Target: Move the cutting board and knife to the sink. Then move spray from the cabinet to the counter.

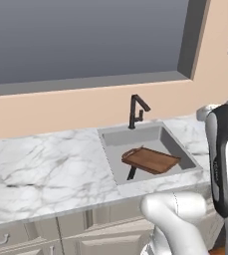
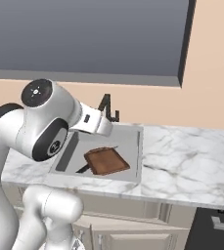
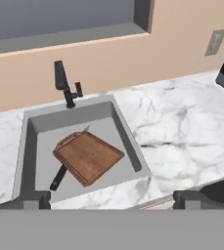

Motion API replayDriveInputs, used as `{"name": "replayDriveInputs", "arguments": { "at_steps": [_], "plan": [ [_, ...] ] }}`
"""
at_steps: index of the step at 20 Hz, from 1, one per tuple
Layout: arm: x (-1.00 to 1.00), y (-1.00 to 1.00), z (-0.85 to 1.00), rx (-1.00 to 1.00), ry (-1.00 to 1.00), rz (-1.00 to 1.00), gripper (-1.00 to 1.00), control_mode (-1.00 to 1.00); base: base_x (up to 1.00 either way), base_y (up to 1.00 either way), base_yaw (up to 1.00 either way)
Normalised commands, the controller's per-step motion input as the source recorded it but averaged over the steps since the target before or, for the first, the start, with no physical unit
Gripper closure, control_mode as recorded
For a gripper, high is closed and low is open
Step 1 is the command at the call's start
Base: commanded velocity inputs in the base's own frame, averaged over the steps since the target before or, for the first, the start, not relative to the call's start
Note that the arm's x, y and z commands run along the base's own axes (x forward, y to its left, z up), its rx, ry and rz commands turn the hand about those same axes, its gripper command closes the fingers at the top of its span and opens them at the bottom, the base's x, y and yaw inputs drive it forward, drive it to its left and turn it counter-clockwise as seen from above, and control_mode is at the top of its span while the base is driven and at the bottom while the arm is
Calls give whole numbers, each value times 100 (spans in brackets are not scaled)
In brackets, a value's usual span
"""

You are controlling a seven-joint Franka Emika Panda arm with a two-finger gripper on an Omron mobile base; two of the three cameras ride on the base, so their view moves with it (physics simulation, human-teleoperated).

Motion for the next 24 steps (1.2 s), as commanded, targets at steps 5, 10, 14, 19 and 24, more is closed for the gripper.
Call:
{"name": "replayDriveInputs", "arguments": {
  "at_steps": [5,10,14,19,24],
  "plan": [
    [0,0,0,0,0,0,-100,100,-85,3,1],
    [0,0,0,0,0,0,-100,100,-100,12,0],
    [0,0,0,0,0,0,-100,100,-99,11,0],
    [0,0,0,0,0,0,-100,100,-99,22,0],
    [0,0,0,0,0,0,-100,100,-90,67,4]
  ]
}}
